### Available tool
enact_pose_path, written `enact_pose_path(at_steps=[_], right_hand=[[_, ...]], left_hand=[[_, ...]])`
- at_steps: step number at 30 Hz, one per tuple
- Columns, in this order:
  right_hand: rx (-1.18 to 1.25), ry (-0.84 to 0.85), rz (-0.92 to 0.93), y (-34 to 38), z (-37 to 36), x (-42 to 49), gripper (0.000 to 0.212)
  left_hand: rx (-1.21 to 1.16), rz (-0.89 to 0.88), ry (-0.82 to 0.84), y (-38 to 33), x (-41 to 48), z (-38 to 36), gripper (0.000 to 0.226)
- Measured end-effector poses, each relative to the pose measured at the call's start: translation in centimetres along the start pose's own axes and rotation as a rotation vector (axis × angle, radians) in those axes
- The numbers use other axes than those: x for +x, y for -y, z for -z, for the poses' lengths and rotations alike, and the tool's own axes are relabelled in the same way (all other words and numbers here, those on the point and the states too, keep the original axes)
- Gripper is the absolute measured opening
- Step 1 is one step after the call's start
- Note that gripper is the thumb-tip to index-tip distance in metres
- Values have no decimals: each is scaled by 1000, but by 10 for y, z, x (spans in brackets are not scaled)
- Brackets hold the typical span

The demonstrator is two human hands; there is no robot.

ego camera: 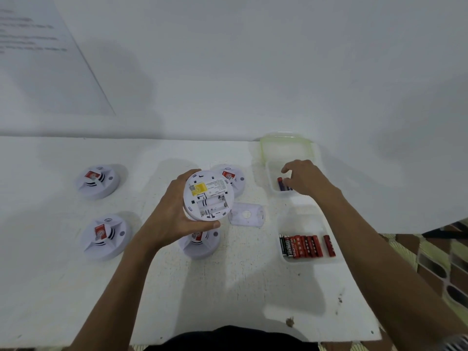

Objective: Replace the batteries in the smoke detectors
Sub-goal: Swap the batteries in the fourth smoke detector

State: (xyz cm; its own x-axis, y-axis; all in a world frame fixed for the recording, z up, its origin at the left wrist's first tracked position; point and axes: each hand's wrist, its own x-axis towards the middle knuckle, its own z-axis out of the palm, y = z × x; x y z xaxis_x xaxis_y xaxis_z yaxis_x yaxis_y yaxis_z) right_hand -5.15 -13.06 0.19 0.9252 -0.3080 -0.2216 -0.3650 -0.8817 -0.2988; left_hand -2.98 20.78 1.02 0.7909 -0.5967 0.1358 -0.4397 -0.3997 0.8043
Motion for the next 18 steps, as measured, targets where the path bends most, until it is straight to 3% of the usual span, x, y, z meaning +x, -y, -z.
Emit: enact_pose_path(at_steps=[4, 8, 14, 18], right_hand=[[-7, 67, -30, 3, -5, 10, 38], [-22, 105, -31, 6, -8, 13, 22], [157, 58, 16, 5, -10, 7, 14], [392, -85, 43, 13, 0, -13, 11]], left_hand=[[3, 5, 1, 3, -1, -1, 104], [4, 7, 6, 5, -1, -1, 105], [18, -2, 2, 5, 0, -1, 106], [14, -26, -11, 2, 0, -2, 103]])
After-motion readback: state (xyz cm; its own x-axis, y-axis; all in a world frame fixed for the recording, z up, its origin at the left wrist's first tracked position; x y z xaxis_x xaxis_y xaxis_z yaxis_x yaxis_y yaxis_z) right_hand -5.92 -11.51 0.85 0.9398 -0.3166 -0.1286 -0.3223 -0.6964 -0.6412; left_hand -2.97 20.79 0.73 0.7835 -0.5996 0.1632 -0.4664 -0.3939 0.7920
